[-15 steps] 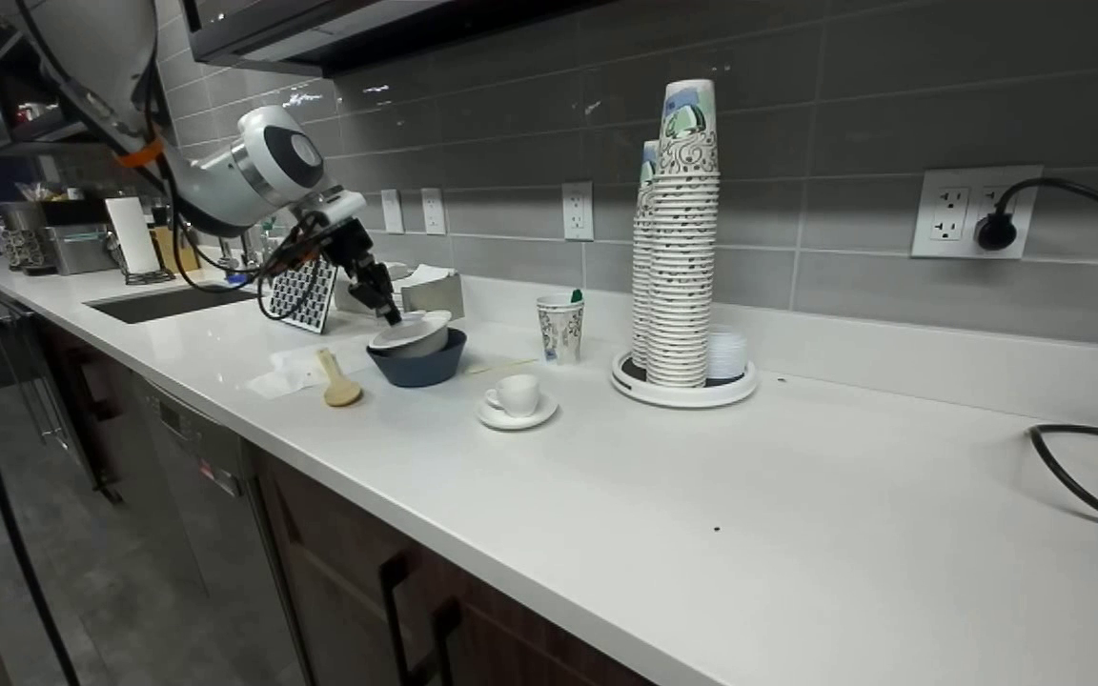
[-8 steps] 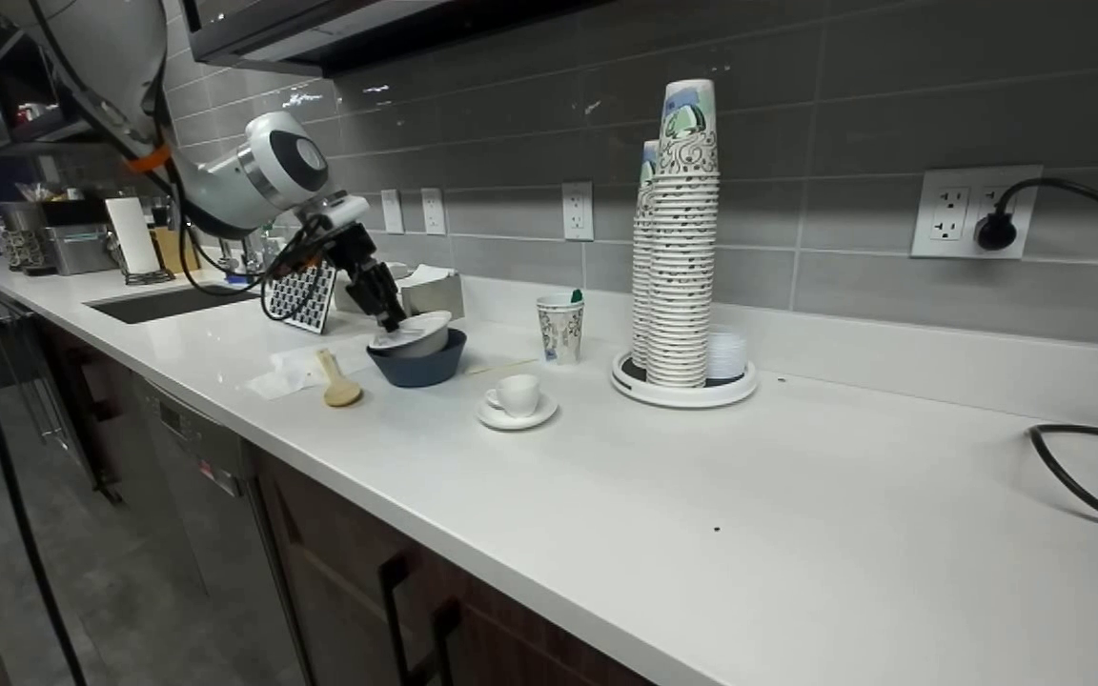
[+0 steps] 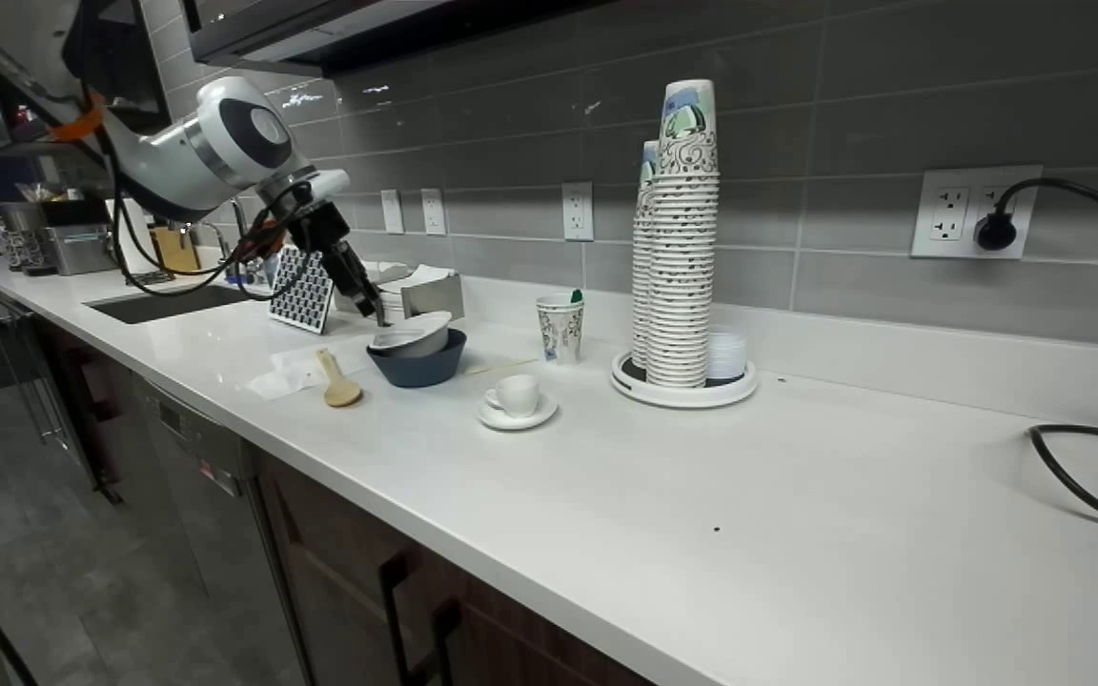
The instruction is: Put the white lid in the bowl
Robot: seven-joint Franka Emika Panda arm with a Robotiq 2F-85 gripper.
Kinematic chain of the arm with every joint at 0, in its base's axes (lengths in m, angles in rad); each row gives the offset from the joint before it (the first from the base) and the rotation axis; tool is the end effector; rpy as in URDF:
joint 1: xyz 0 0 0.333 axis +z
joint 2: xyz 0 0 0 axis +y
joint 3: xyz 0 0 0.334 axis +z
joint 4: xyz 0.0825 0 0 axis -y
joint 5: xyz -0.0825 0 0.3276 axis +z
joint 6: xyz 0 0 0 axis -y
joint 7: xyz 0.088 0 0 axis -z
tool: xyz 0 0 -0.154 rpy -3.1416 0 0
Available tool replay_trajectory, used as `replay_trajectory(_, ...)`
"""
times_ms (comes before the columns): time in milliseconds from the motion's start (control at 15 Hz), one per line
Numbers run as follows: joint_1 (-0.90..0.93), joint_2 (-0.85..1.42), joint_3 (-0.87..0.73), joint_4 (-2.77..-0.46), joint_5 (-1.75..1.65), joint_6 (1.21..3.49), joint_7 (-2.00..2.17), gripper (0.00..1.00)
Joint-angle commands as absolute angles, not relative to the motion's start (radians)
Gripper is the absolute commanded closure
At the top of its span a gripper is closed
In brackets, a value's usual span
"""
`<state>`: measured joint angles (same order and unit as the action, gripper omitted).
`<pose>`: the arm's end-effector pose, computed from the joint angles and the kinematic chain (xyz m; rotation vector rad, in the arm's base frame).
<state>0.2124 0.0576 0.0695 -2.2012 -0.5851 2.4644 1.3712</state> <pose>0.5111 0.1317 0.3882 2.7822 -0.9623 0.6485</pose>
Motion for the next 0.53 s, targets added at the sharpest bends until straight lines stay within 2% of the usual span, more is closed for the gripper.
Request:
replay_trajectory(0, 0.16, -0.136, 0.073, -2.455, -0.611, 2.716, 1.287, 0.0)
replay_trajectory(267, 0.165, -0.295, -0.01, -2.689, -0.584, 3.038, 1.288, 0.0)
replay_trajectory(333, 0.166, -0.18, 0.026, -2.551, -0.591, 2.921, 1.307, 0.0)
replay_trajectory(467, 0.165, -0.212, 0.015, -2.591, -0.591, 2.94, 1.304, 0.0)
